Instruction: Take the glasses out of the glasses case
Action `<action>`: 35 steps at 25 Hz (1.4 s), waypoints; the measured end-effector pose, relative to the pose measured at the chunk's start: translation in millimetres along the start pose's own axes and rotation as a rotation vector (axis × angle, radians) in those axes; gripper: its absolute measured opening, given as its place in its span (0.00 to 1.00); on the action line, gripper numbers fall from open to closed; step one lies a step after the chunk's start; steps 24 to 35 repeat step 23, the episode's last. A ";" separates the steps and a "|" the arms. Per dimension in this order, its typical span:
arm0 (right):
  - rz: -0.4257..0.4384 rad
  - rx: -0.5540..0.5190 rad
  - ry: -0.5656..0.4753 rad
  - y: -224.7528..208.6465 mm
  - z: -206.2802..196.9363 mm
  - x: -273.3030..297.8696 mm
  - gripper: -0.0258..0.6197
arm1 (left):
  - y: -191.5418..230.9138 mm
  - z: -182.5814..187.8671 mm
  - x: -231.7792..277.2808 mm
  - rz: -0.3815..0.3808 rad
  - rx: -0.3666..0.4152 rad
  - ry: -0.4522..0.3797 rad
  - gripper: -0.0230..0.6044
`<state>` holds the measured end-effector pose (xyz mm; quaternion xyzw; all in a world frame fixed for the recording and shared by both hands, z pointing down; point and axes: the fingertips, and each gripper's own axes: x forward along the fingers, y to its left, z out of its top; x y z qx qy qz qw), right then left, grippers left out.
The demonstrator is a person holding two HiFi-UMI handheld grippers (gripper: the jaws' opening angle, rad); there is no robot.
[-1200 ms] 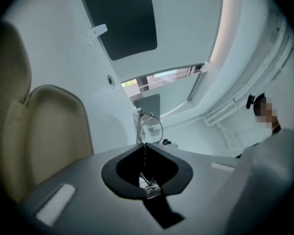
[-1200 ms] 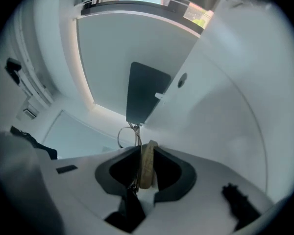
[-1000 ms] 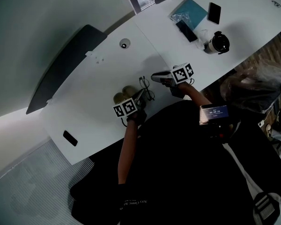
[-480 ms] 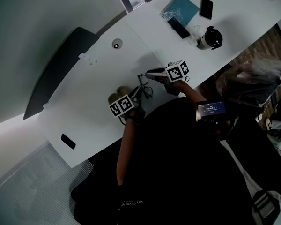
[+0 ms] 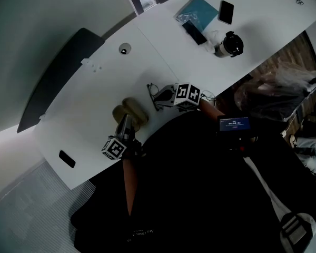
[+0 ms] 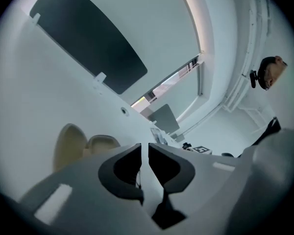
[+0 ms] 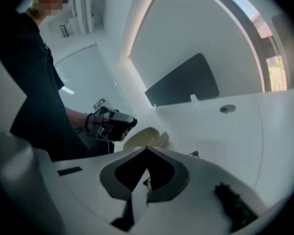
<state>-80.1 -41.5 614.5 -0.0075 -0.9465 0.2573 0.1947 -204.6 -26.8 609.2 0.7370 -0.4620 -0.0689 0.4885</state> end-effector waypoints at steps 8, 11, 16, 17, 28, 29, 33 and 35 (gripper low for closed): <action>-0.088 0.068 0.061 -19.2 -21.2 0.3 0.05 | 26.7 5.0 -41.8 0.072 -0.101 -0.157 0.12; -0.133 0.086 0.085 -23.9 -28.2 -4.2 0.05 | 33.7 0.0 -50.1 0.093 -0.104 -0.162 0.12; -0.170 0.102 0.128 -29.7 -40.1 -2.1 0.05 | 36.6 -0.7 -55.3 0.097 -0.117 -0.169 0.12; -0.175 0.106 0.134 -30.8 -41.4 -2.0 0.05 | 37.9 -1.0 -55.8 0.099 -0.118 -0.169 0.12; -0.225 0.145 0.149 -39.4 -48.7 -2.9 0.05 | 38.4 -3.9 -56.1 0.093 -0.123 -0.170 0.12; -0.225 0.145 0.149 -39.4 -48.7 -2.9 0.05 | 38.4 -3.9 -56.1 0.093 -0.123 -0.170 0.12; -0.225 0.145 0.149 -39.4 -48.7 -2.9 0.05 | 38.4 -3.9 -56.1 0.093 -0.123 -0.170 0.12; -0.225 0.145 0.149 -39.4 -48.7 -2.9 0.05 | 38.4 -3.9 -56.1 0.093 -0.123 -0.170 0.12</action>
